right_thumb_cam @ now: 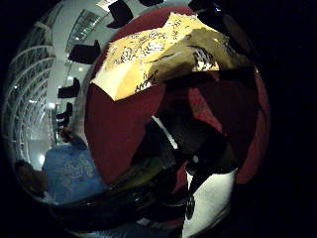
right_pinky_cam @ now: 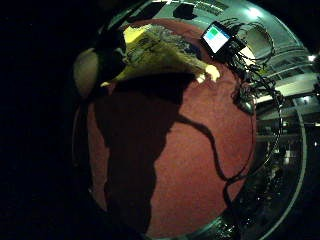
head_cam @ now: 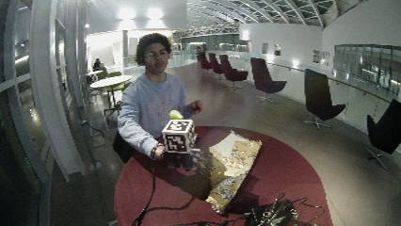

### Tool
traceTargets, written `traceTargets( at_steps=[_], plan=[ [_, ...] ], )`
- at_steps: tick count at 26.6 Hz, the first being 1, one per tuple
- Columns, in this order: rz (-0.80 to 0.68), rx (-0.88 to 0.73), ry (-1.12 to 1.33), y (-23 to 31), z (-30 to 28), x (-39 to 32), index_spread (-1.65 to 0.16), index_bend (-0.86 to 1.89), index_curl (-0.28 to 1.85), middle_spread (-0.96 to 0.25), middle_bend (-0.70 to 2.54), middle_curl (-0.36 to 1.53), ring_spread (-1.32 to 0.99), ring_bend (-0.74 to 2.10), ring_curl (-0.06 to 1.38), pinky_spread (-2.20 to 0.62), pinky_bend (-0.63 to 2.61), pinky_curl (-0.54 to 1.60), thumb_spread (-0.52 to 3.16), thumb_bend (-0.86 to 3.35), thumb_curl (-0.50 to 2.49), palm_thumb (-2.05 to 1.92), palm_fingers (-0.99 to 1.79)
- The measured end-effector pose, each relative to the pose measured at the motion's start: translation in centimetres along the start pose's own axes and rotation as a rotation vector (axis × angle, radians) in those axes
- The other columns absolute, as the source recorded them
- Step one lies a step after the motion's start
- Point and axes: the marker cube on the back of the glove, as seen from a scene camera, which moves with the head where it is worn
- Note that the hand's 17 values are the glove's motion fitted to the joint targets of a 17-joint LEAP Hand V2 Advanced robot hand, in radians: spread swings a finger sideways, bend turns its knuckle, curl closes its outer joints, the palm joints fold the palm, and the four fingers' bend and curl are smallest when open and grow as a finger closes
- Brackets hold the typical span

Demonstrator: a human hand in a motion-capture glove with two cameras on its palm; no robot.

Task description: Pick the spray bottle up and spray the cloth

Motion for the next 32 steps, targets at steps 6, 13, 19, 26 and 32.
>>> traceTargets(
  at_steps=[6,13,19,26,32],
  plan=[
    [0.011,-0.011,0.006,0.24,0.08,-0.02,-0.3,0.11,0.1,-0.07,0.38,0.18,-0.08,0.43,0.18,0.08,0.38,0.17,0.73,0.22,0.09,0.39,0.65],
    [0.014,-0.021,0.008,0.34,0.02,-0.1,-0.37,0.11,0.14,-0.08,0.38,0.24,-0.1,0.44,0.22,0.1,0.38,0.23,0.96,0.2,0.12,0.41,0.63],
    [0.02,-0.009,-0.003,0.34,-0.36,-0.08,-0.38,0.11,0.16,-0.08,0.37,0.27,-0.1,0.44,0.24,0.1,0.38,0.25,1.06,0.17,0.15,0.42,0.62],
    [0.021,-0.007,0.002,0.26,-0.56,0.04,-0.39,0.11,0.17,-0.08,0.36,0.3,-0.1,0.44,0.26,0.11,0.38,0.27,1.12,0.14,0.17,0.44,0.63],
    [0.037,-0.017,0.0,1.0,-0.76,0.61,-0.39,0.11,0.18,-0.09,0.36,0.32,-0.1,0.43,0.27,0.11,0.37,0.29,1.15,0.1,0.18,0.45,0.62]
  ],
)
